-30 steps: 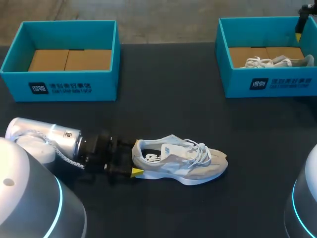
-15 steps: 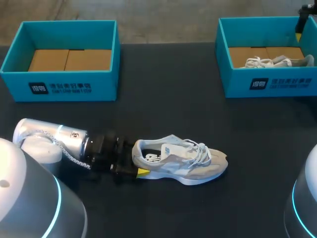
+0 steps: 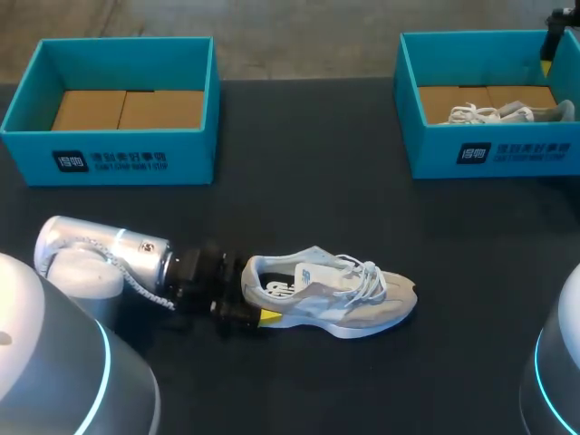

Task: Take the shoe out of the shoebox, open the shoe tongue, remove and reinsert the insole, then place the shoe into the shoebox

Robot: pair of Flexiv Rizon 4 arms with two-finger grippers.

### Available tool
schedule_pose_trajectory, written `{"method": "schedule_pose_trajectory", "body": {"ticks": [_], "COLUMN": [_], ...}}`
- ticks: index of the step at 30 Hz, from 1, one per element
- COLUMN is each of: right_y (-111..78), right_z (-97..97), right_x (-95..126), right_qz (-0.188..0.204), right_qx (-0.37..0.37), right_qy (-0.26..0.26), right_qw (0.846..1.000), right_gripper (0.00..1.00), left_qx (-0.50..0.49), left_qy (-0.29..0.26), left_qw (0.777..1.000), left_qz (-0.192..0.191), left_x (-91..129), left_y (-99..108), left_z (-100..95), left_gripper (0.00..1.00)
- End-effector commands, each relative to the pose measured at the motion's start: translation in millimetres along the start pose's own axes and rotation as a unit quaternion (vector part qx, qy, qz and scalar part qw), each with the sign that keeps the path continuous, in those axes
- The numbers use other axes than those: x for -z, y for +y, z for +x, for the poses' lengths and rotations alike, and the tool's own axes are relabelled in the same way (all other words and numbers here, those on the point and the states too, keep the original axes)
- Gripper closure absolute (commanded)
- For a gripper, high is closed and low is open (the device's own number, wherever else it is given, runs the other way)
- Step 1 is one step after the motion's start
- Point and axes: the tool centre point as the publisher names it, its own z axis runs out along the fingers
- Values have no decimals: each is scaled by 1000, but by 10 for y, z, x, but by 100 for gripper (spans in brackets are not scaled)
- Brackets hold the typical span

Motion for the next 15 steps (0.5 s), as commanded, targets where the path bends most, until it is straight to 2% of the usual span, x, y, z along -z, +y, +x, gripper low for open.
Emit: {"method": "schedule_pose_trajectory", "body": {"ticks": [1, 2, 4, 5, 6, 15], "right_y": [-11, -11, -11, -11, -11, -11], "right_z": [-4, -4, -4, -4, -4, -4], "right_x": [-2, -2, -2, -2, -2, -2], "right_qz": [-1, -1, -1, -1, -1, -1], "right_qx": [0, 0, 0, 0, 0, 0], "right_qy": [0, 0, 0, 0, 0, 0], "right_qw": [1000, 1000, 1000, 1000, 1000, 1000], "right_gripper": [0, 0, 0, 0, 0, 0], "left_qx": [0, 0, -1, -1, -2, -5], "left_qy": [-2, -2, -2, -2, -2, 1], "left_qw": [1000, 1000, 1000, 1000, 1000, 1000], "left_qz": [2, 2, 3, 3, 4, 0], "left_x": [-41, -42, -47, -47, -48, -38], "left_y": [26, 27, 30, 30, 30, 39], "left_z": [3, 4, 8, 8, 8, 14], "left_gripper": [0, 0, 56, 81, 100, 100]}}
